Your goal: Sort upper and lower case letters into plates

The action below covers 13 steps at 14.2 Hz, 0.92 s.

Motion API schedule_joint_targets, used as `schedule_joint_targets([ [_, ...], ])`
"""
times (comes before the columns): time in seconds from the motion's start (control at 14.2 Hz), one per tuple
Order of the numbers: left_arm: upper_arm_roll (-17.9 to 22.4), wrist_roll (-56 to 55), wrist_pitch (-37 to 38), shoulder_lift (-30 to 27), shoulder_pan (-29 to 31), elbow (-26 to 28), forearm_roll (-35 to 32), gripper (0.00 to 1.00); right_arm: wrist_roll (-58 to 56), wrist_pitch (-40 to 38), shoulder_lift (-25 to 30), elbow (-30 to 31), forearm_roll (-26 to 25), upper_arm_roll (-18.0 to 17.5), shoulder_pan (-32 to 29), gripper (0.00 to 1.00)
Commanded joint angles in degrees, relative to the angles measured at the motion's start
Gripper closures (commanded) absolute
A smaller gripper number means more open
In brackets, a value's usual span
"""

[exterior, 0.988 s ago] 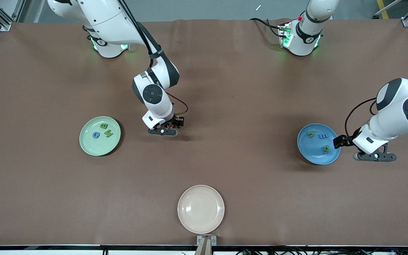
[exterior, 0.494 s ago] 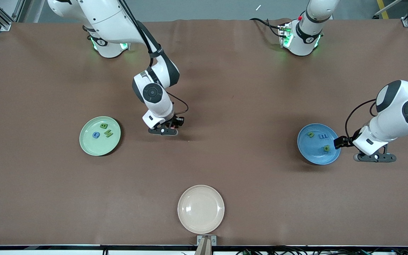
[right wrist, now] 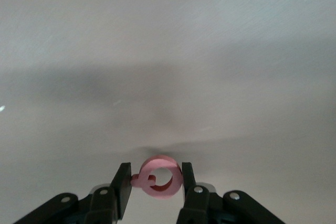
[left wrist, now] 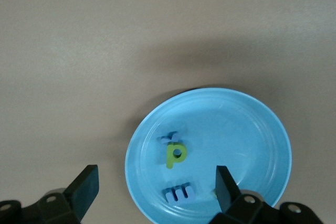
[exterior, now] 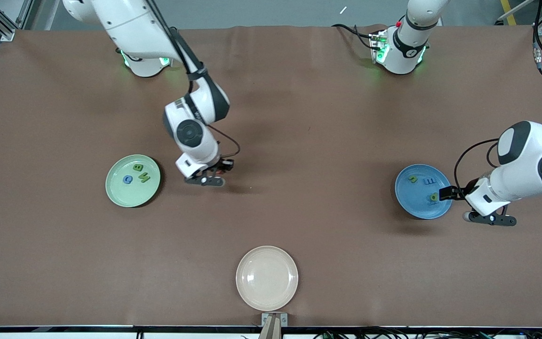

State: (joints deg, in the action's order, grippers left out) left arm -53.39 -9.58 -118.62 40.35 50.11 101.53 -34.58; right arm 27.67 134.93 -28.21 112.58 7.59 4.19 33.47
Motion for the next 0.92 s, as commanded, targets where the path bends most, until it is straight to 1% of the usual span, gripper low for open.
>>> schedule_joint_targets([
  [0.0,11.9,4.9,0.8,-11.8,-10.2,0.5,10.9,0.02,-11.1,-5.0,4.1,1.1,-1.0,-0.9,-8.3,0.99],
  [0.14,20.7,10.3,0.8,-17.7,-17.2,1.1,19.7,0.02,-19.0,-6.3,4.5,1.3,-1.1,-0.6,-12.6,1.00],
  [0.21,24.6,11.6,1.3,-19.9,-20.6,1.4,22.7,0.02,-23.5,-6.2,4.5,1.4,-1.3,-0.4,-14.8,0.99],
  [0.42,37.5,12.2,4.6,-26.7,-33.9,1.8,29.0,0.02,-32.9,-6.1,4.0,1.3,-4.0,-0.2,-22.0,0.99],
  [0.49,40.4,12.4,5.8,-28.3,-36.7,1.8,30.8,0.02,-34.9,-5.8,4.0,1.4,-4.2,-0.2,-23.2,0.99],
  [0.56,42.5,12.5,6.8,-30.3,-38.8,1.8,32.6,0.01,-35.4,-5.6,3.9,1.4,-4.3,-0.2,-23.6,0.99],
  [0.85,42.9,12.5,9.3,-35.4,-39.6,2.5,36.5,0.01,-35.4,-4.2,1.8,1.0,-5.7,-0.2,-25.7,0.99],
])
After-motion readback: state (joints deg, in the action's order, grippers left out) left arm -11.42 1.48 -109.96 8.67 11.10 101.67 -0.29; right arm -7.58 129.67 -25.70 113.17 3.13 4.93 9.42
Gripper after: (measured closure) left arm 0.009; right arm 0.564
